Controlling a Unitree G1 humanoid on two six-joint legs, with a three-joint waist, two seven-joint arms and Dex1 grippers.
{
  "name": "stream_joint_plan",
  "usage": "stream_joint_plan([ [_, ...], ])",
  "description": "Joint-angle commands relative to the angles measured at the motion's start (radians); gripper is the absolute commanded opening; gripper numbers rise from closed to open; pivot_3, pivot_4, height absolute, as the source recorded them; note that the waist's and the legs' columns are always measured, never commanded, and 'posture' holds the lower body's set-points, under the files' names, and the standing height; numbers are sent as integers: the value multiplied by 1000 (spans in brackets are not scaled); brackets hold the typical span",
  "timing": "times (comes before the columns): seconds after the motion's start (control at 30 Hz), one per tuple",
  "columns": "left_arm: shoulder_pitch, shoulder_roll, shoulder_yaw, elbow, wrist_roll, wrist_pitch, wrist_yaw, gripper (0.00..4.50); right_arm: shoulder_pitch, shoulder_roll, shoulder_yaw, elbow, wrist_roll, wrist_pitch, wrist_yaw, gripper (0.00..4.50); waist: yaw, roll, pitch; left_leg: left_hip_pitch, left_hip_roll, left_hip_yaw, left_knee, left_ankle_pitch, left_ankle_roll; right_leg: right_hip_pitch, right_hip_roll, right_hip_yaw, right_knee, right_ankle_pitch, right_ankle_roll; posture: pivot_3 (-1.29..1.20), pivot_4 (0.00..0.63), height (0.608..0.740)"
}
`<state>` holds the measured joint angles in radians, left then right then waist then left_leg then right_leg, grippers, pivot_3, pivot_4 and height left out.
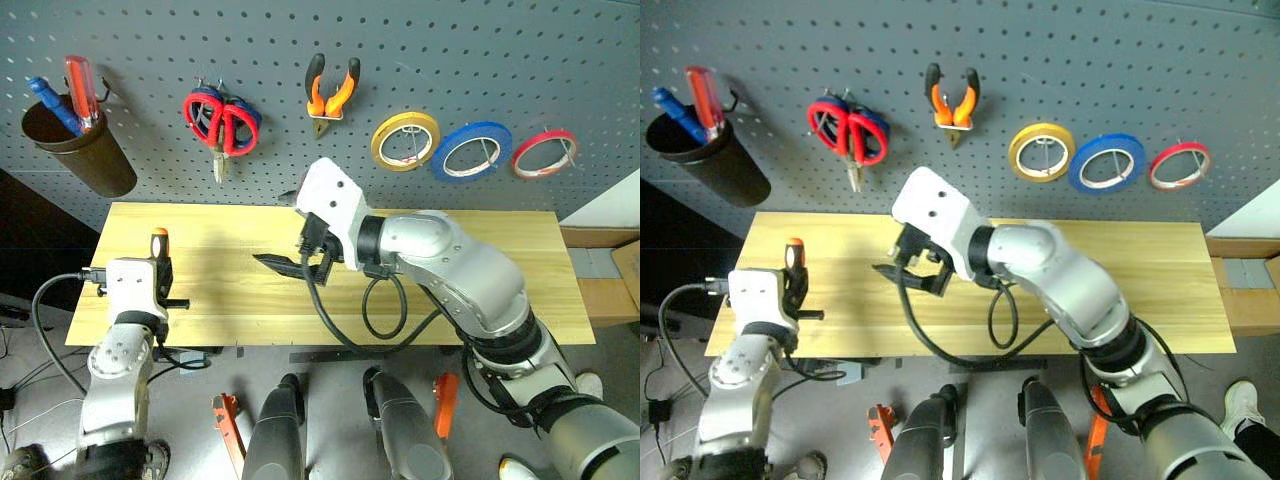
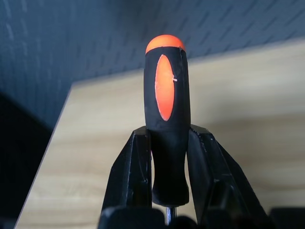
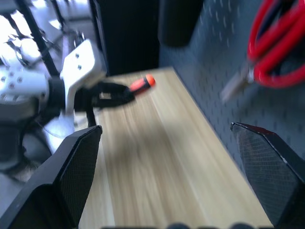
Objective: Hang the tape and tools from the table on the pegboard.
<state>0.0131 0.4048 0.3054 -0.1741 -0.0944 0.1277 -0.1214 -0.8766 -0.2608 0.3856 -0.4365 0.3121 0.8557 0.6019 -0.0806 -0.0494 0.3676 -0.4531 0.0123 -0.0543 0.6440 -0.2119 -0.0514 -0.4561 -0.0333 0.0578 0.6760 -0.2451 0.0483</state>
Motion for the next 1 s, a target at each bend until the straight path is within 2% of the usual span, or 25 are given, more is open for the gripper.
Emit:
stream_joint_plan([
  [0.03, 7, 2, -3, -194, 38, -21, 17, 692, 4, -19, -65, -35, 51, -89, 77, 4500, 1, -1, -3, 0, 0, -1, 0, 0, 0, 0, 0, -1, 1, 0, 0, -41, 283, 740],
  [0.13, -63, 23, -19, -299, 56, -9, 6, 692, 2, -36, -86, -11, 57, -138, 113, 4500, 6, -2, -11, 0, -1, 0, 1, 1, 0, 1, 0, -3, 2, 0, 0, -25, 257, 740],
  [0.27, -253, 69, -3, -335, 53, 32, 5, 692, -6, -40, -101, 28, 50, -179, 130, 4500, 17, -6, -25, 0, -1, 0, 2, 2, -1, 2, 5, -11, 2, 0, 0, -19, 236, 740],
  [0.4, -475, 150, 41, -261, 14, 72, -12, 692, -44, -23, -135, 61, 74, -171, 128, 4500, 17, -7, -35, 1, -1, 1, 2, 2, -1, 3, 5, -12, 2, 0, 0, -24, 213, 740],
  [0.63, -717, 242, 104, -76, -24, 51, -24, 692, -79, -13, -155, 111, 60, -196, 115, 4500, 21, -11, -55, 0, -1, 0, 2, 4, -6, 3, 5, -15, 2, 0, 0, -30, 190, 740],
  [0.83, -790, 290, 123, 104, -15, -61, -28, 692, -106, 11, -162, 152, 49, -219, 87, 4500, 21, -12, -64, 1, -1, 0, 2, 5, -7, 3, 4, -16, 3, 0, 0, -37, 184, 740],
  [1.0, -807, 282, 108, 270, 5, -205, -8, 692, -149, 46, -161, 202, 30, -250, 63, 4500, 21, -12, -75, 1, -1, 1, 3, 5, -7, 2, 4, -16, 4, 0, -1, -48, 184, 740],
])
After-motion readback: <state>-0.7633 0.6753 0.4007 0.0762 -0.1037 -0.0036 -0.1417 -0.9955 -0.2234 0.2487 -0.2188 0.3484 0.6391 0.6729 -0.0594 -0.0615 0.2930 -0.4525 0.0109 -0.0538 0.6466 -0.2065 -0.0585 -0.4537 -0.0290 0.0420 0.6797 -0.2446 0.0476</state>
